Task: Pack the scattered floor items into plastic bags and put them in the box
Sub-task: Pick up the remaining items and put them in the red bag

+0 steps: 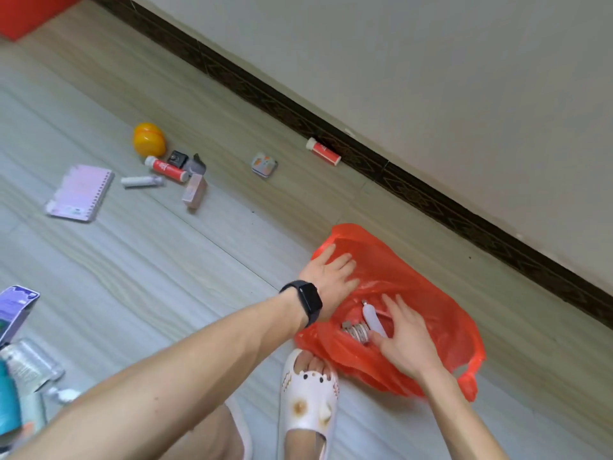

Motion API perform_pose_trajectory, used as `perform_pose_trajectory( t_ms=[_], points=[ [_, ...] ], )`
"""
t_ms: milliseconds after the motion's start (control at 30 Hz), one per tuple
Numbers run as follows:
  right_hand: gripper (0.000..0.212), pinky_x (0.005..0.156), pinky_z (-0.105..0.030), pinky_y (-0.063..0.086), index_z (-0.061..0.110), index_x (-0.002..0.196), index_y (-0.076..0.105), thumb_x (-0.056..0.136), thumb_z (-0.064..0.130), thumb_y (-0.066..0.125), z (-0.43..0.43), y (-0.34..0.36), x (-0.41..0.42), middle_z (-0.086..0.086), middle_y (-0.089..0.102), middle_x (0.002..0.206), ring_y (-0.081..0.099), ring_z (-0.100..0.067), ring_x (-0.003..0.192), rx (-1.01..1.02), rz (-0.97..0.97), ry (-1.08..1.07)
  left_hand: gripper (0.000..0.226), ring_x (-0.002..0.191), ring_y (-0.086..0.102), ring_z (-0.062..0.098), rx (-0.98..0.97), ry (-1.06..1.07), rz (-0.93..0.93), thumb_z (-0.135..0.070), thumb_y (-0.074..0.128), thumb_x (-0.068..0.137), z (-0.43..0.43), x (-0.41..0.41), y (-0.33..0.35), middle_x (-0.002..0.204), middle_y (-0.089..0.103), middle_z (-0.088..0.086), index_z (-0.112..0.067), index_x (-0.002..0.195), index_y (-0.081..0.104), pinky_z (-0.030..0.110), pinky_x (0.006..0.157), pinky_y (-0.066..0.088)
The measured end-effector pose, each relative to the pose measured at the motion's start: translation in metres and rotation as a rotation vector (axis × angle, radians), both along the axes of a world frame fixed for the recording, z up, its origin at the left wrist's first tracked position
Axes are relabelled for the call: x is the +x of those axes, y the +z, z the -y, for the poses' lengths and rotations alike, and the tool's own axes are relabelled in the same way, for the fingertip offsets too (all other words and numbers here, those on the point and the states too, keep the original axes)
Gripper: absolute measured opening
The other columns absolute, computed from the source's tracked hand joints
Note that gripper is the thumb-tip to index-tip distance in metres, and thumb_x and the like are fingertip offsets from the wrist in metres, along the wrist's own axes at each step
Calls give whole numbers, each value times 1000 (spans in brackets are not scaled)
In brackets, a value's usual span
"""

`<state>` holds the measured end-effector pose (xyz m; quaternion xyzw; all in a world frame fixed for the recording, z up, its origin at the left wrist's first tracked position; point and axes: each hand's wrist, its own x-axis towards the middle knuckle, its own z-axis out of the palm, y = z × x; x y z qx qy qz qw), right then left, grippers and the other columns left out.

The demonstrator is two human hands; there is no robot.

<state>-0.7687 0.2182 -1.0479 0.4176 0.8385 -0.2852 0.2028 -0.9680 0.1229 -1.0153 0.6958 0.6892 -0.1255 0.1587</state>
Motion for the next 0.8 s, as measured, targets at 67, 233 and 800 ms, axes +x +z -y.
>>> perform_pose_trajectory(
  t_ms=[67,233,800],
  points=[
    [75,120,-31,16,26,155,30,90,42,63,1,21,-9,-5,21,164,19,-24,149,45,-81,11,60,146,21,28,63,69,40,-33,53,90,-1,-15,18,155,30,10,-25,148,37,54,118,8],
    [64,117,-22,15,33,152,35,93,42,60,6,74,-48,6,26,161,22,-13,147,120,-301,69,68,149,10,30,2,338,-135,-39,52,90,12,-82,64,159,21,12,-31,152,25,65,113,-2],
    [66,119,-34,19,29,156,20,98,44,48,-46,24,-295,-4,12,165,13,-26,151,144,143,578,83,149,-11,32,-110,856,-18,-53,52,88,85,-258,-37,163,-13,7,-39,154,3,63,115,-5]
  ],
)
